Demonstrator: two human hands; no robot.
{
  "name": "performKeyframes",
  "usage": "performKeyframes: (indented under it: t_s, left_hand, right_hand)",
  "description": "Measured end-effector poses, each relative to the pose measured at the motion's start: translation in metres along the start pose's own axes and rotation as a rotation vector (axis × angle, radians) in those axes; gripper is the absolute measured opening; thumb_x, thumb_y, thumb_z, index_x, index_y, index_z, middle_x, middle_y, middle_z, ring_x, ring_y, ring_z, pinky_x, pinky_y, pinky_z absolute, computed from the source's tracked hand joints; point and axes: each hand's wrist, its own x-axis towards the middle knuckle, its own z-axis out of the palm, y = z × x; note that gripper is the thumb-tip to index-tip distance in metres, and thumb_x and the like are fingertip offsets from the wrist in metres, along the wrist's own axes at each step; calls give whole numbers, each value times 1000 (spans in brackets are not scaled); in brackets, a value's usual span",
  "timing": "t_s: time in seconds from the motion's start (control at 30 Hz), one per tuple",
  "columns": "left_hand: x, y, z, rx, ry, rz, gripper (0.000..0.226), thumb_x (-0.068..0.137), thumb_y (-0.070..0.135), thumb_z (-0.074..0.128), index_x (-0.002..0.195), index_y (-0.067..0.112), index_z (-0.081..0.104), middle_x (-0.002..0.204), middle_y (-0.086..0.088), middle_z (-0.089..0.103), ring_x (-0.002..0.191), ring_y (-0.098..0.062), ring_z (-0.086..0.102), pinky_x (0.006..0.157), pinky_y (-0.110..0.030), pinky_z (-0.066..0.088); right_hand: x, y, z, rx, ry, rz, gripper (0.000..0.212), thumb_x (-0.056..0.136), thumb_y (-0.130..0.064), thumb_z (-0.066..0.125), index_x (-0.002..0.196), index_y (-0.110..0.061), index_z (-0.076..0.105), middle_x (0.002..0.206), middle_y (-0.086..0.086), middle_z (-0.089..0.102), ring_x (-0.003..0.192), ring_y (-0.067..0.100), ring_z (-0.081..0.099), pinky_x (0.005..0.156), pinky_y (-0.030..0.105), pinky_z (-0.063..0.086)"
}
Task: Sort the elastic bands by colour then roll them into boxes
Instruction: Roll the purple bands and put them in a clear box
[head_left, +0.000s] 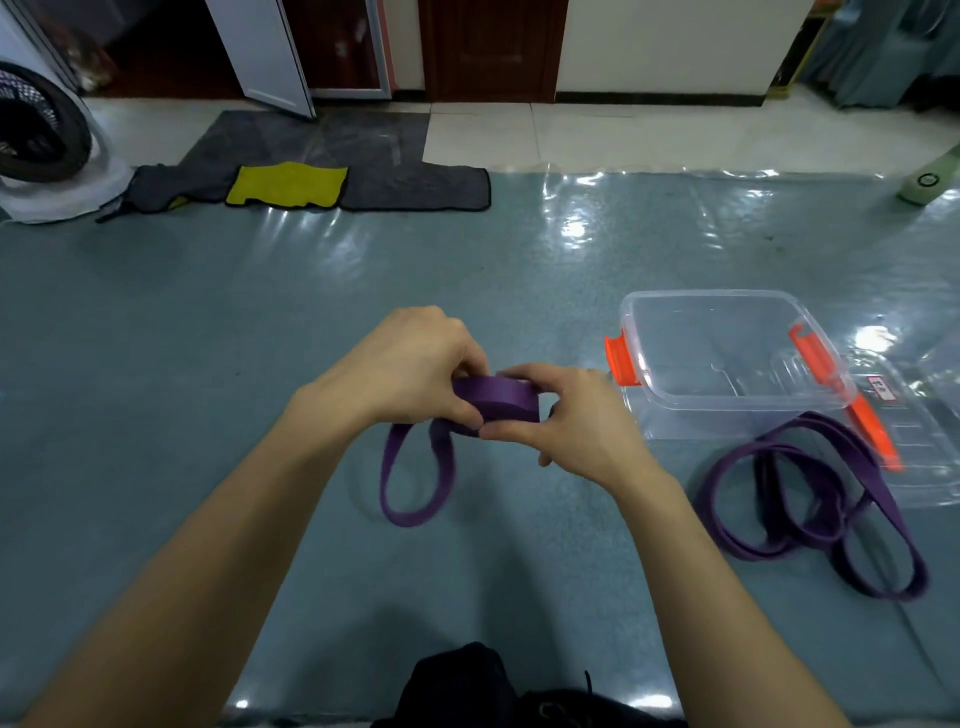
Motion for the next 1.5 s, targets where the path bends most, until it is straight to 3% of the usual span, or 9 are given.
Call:
performKeyframes:
  t_s: [0.13, 0.37, 0.53, 0.6, 0.87, 1.1, 1.27, 1.37, 1.5]
  left_hand:
    - [2, 0, 10, 83, -10, 26, 38, 70, 63, 85, 99, 39, 82, 72, 13, 73, 70, -8, 62, 66, -36, 54]
    - [-13, -23, 15, -455, -3, -89, 33, 69, 32, 101, 99, 32, 86, 87, 19, 82, 86, 0, 79, 89, -41, 64]
    - [-7, -14, 6, -6, -52, 26, 34, 68, 59, 89, 96, 39, 83, 65, 17, 70, 63, -2, 62, 60, -33, 48]
    - [-1, -5, 10, 184, -34, 69, 36, 68, 62, 85, 96, 39, 81, 62, 13, 62, 63, -11, 55, 56, -31, 36]
    - [-17, -31, 19, -322, -56, -73, 29, 70, 41, 96, 97, 38, 84, 80, 15, 79, 78, -11, 72, 75, -44, 58]
    - [-3, -15, 15, 90, -99, -1, 34, 65, 56, 90, 93, 38, 81, 65, 11, 69, 65, -6, 60, 60, -35, 51]
    - [-14, -34, 19, -323, -111, -86, 41, 66, 44, 99, 102, 40, 82, 90, 21, 79, 89, -2, 72, 80, -32, 59]
    - [-26, -57, 38, -515, 4, -164, 51, 67, 40, 104, 113, 39, 81, 103, 27, 80, 101, 7, 74, 95, -20, 60]
    - [-34, -68, 79, -618, 187, -342, 49, 73, 53, 94, 116, 37, 75, 106, 19, 79, 104, 3, 73, 93, -30, 62]
  right_hand:
    - [-1, 5, 6, -77, -9, -28, 28, 73, -59, 92, 85, -38, 78, 56, -14, 68, 45, 4, 68, 48, 15, 47]
    - [-4, 7, 5, 121, 56, 7, 27, 70, -57, 93, 92, -47, 82, 58, -7, 71, 49, 14, 72, 52, 31, 59]
    - [-2, -5, 15, -168, 5, -26, 50, 71, -65, 91, 112, -41, 77, 88, -14, 79, 51, 2, 66, 62, 30, 59]
    - [1, -9, 21, -290, -1, -48, 42, 75, -63, 88, 103, -34, 79, 79, -8, 77, 54, 7, 66, 62, 37, 60]
    - [-3, 2, 11, 4, 4, 3, 25, 75, -52, 94, 93, -41, 81, 63, -8, 73, 45, 11, 70, 49, 18, 49]
    - [3, -7, 29, -372, -83, 24, 40, 76, -66, 84, 86, -29, 74, 61, 0, 70, 45, 14, 66, 57, 39, 59]
    - [2, 4, 17, -228, -84, 61, 36, 77, -66, 85, 81, -31, 78, 55, -7, 69, 37, 10, 65, 41, 17, 46]
    - [2, 12, 10, -258, -61, 76, 35, 78, -67, 83, 79, -33, 76, 54, -9, 69, 37, 8, 65, 43, 17, 46]
    - [4, 20, 4, -299, -49, 106, 37, 81, -68, 81, 75, -33, 73, 52, -7, 69, 38, 7, 65, 51, 26, 51]
